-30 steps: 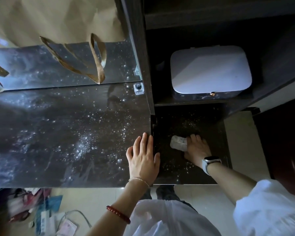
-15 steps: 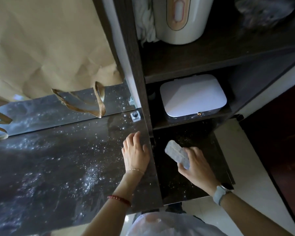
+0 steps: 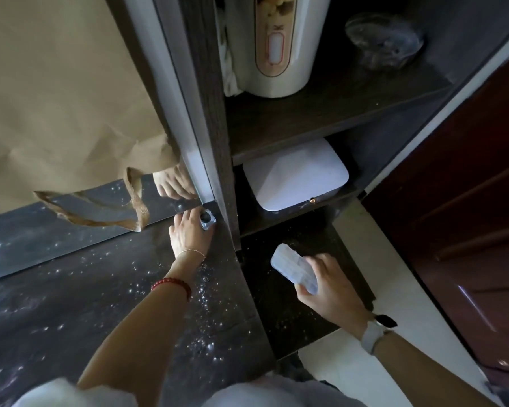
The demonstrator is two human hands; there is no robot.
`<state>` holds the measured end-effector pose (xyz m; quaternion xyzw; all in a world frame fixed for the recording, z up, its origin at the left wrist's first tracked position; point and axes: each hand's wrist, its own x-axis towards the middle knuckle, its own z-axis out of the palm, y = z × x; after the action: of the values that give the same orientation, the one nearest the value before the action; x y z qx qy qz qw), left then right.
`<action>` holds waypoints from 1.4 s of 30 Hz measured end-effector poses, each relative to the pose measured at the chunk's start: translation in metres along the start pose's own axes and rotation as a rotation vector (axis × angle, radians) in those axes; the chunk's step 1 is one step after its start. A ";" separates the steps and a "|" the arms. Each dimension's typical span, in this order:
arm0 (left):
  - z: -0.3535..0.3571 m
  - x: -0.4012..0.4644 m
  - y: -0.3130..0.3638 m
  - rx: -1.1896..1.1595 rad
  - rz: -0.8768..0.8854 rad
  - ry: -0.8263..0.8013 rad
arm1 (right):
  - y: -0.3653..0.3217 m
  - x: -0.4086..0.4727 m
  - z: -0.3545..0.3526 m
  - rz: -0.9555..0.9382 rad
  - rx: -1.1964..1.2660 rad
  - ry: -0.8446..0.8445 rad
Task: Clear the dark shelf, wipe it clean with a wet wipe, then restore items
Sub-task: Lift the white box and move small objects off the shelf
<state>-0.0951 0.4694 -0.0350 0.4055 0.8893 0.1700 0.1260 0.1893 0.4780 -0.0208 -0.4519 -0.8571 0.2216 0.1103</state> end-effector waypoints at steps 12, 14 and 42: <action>-0.031 -0.115 0.037 -0.394 0.105 0.229 | -0.013 0.024 -0.064 -0.099 0.143 0.282; -0.034 -0.126 0.056 -0.424 0.161 0.225 | -0.013 0.043 -0.081 -0.095 0.088 0.376; -0.019 -0.042 0.200 -0.180 0.121 0.122 | 0.036 0.107 -0.092 -0.257 -0.037 0.243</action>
<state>0.0605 0.5558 0.0664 0.4343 0.8504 0.2808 0.0971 0.1905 0.6092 0.0419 -0.3641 -0.8920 0.1335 0.2322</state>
